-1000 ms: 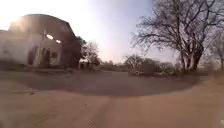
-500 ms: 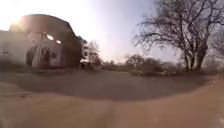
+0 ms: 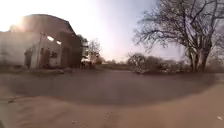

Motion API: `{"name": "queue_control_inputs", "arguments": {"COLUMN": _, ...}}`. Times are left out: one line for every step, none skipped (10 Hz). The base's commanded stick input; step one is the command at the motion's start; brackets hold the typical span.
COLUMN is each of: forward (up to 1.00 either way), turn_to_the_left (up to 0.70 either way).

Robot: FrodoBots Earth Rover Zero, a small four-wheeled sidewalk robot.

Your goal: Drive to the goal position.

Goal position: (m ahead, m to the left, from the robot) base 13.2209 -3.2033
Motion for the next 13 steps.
{"name": "queue_control_inputs", "arguments": {"forward": 0.70, "turn_to_the_left": 0.00}}
{"name": "queue_control_inputs", "arguments": {"forward": 0.70, "turn_to_the_left": 0.00}}
{"name": "queue_control_inputs", "arguments": {"forward": 0.70, "turn_to_the_left": 0.00}}
{"name": "queue_control_inputs", "arguments": {"forward": 0.70, "turn_to_the_left": 0.00}}
{"name": "queue_control_inputs", "arguments": {"forward": 0.70, "turn_to_the_left": 0.00}}
{"name": "queue_control_inputs", "arguments": {"forward": 0.70, "turn_to_the_left": 0.00}}
{"name": "queue_control_inputs", "arguments": {"forward": 0.70, "turn_to_the_left": 0.00}}
{"name": "queue_control_inputs", "arguments": {"forward": 0.70, "turn_to_the_left": 0.00}}
{"name": "queue_control_inputs", "arguments": {"forward": 0.70, "turn_to_the_left": 0.00}}
{"name": "queue_control_inputs", "arguments": {"forward": 0.70, "turn_to_the_left": 0.00}}
{"name": "queue_control_inputs", "arguments": {"forward": 0.70, "turn_to_the_left": 0.00}}
{"name": "queue_control_inputs", "arguments": {"forward": 0.70, "turn_to_the_left": 0.00}}
{"name": "queue_control_inputs", "arguments": {"forward": 0.70, "turn_to_the_left": 0.00}}
